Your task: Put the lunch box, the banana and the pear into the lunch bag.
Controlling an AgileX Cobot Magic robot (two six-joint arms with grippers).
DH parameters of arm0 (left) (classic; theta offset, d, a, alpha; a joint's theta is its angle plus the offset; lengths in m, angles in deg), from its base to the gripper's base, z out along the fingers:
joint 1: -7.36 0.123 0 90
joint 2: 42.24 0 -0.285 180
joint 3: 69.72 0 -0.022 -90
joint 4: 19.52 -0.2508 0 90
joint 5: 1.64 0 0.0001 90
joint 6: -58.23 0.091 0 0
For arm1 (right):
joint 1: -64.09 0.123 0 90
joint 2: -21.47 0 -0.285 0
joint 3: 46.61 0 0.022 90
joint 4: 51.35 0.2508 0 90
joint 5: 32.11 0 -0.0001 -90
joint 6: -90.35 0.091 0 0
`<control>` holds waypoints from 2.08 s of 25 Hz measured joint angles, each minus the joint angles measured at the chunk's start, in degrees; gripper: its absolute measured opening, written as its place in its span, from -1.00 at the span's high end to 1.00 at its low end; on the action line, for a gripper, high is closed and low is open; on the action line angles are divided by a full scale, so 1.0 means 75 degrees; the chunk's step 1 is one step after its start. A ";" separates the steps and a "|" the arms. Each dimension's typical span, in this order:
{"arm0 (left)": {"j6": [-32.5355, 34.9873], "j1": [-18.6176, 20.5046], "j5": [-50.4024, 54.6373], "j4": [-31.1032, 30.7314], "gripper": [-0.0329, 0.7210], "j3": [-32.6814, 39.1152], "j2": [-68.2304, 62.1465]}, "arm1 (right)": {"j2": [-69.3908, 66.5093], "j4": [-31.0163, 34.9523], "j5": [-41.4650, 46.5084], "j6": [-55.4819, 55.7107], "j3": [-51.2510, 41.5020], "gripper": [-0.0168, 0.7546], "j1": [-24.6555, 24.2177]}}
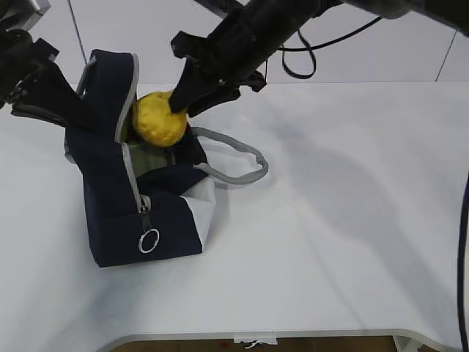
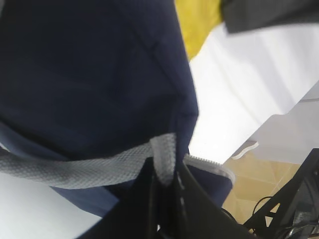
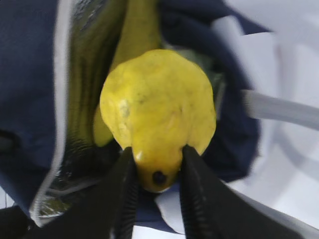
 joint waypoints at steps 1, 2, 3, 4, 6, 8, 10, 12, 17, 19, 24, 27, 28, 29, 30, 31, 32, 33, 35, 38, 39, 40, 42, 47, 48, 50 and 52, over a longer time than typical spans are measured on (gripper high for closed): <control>0.0000 0.0000 0.0000 0.0000 0.90 0.0000 0.0000 | -0.0072 0.0054 0.0000 -0.0071 0.0000 0.45 0.0115; 0.0000 0.0000 0.0000 0.0000 0.90 0.0000 0.0000 | -0.0117 0.0086 0.0000 -0.0111 0.0000 0.45 0.0209; 0.0000 0.0000 0.0000 0.0000 0.90 0.0000 0.0000 | -0.0207 0.0105 0.0000 -0.0150 0.0000 0.45 0.0301; 0.0000 0.0000 0.0000 0.0000 0.90 0.0000 0.0000 | -0.0249 0.0119 0.0000 -0.0165 0.0000 0.45 0.0356; 0.0000 0.0000 0.0000 0.0000 0.90 0.0000 0.0000 | -0.0360 0.0137 0.0000 -0.0201 0.0000 0.45 0.0495; 0.0000 0.0000 0.0000 0.0000 0.90 0.0000 0.0000 | -0.0425 0.0228 0.0000 -0.0213 0.0000 0.44 0.0537; 0.0000 0.0000 0.0000 -0.0016 0.90 0.0000 0.0000 | -0.0460 0.0295 0.0000 -0.0228 0.0000 0.42 0.0555; 0.0000 0.0000 0.0000 -0.0016 0.90 0.0000 0.0000 | -0.0471 0.0310 -0.0015 -0.0228 0.0000 0.29 0.0555; 0.0000 0.0000 0.0000 -0.0028 0.90 0.0000 0.0000 | -0.0471 0.0327 -0.0031 -0.0228 0.0000 -0.50 0.0566; 0.0000 0.0000 0.0000 -0.0028 0.90 0.0000 0.0000 | -0.0471 0.0327 -0.0031 -0.0228 0.0000 -0.63 0.0566; 0.0000 0.0000 0.0000 -0.0028 0.90 0.0000 0.0000 | -0.0471 0.0327 -0.0031 -0.0353 0.0171 -0.65 0.0504; 0.0000 0.0000 0.0000 -0.0028 0.90 0.0000 0.0000 | -0.0471 0.0327 -0.0031 -0.0415 0.0201 -0.58 0.0416; 0.0000 0.0000 0.0000 -0.0028 0.90 0.0000 0.0000 | -0.0471 0.0327 -0.0031 -0.0469 0.0201 -0.57 0.0381; 0.0000 0.0000 0.0000 -0.0043 0.90 0.0000 0.0000 | -0.0471 0.0364 -0.0031 -0.0512 0.0201 -0.56 0.0383; 0.0000 0.0000 0.0000 -0.0043 0.90 0.0000 0.0000 | -0.0471 0.0436 -0.0046 -0.0613 0.0201 -0.55 0.0352; 0.0000 0.0000 0.0000 -0.0043 0.90 0.0000 0.0000 | -0.0489 0.0593 -0.0046 -0.0695 0.0201 -0.55 0.0352; 0.0000 0.0000 0.0000 -0.0043 0.90 0.0000 0.0000 | -0.0506 0.0826 -0.0046 -0.0807 0.0212 -0.55 0.0352; 0.0000 0.0000 0.0000 -0.0043 0.90 0.0000 0.0000 | -0.0509 0.0972 -0.0046 -0.0880 0.0212 -0.55 0.0352; 0.0000 0.0000 0.0000 -0.0043 0.90 0.0000 0.0000 | -0.0573 0.1235 -0.0062 -0.1019 0.0212 -0.55 0.0352; 0.0000 0.0000 0.0000 -0.0058 0.90 0.0000 0.0000 | -0.0649 0.1273 -0.0074 -0.1071 0.0212 -0.55 0.0352; 0.0000 0.0000 0.0000 -0.0058 0.90 0.0000 0.0000 | -0.0661 0.1216 -0.0080 -0.1075 0.0212 -0.55 0.0352; 0.0000 0.0000 0.0000 -0.0058 0.90 0.0000 0.0000 | -0.0661 0.1111 -0.0080 -0.1088 0.0212 -0.55 0.0352; 0.0000 0.0000 0.0000 -0.0058 0.90 0.0000 0.0000 | -0.0661 0.0835 -0.0080 -0.1088 0.0212 -0.55 0.0352; 0.0000 0.0000 0.0000 -0.0088 0.90 0.0000 0.0000 | -0.0579 -0.0311 -0.0080 -0.0988 0.0212 -0.55 0.0352; 0.0000 0.0000 0.0000 -0.0087 0.90 0.0000 0.0000 | -0.0545 -0.0649 -0.0080 -0.0911 0.0231 -0.55 0.0352; 0.0000 0.0000 0.0000 -0.0087 0.90 0.0000 0.0000 | -0.0480 -0.1241 -0.0080 -0.0733 0.0248 -0.55 0.0352; 0.0000 0.0000 0.0000 -0.0091 0.90 0.0000 0.0000 | -0.0465 -0.1574 -0.0080 -0.0617 0.0263 -0.55 0.0352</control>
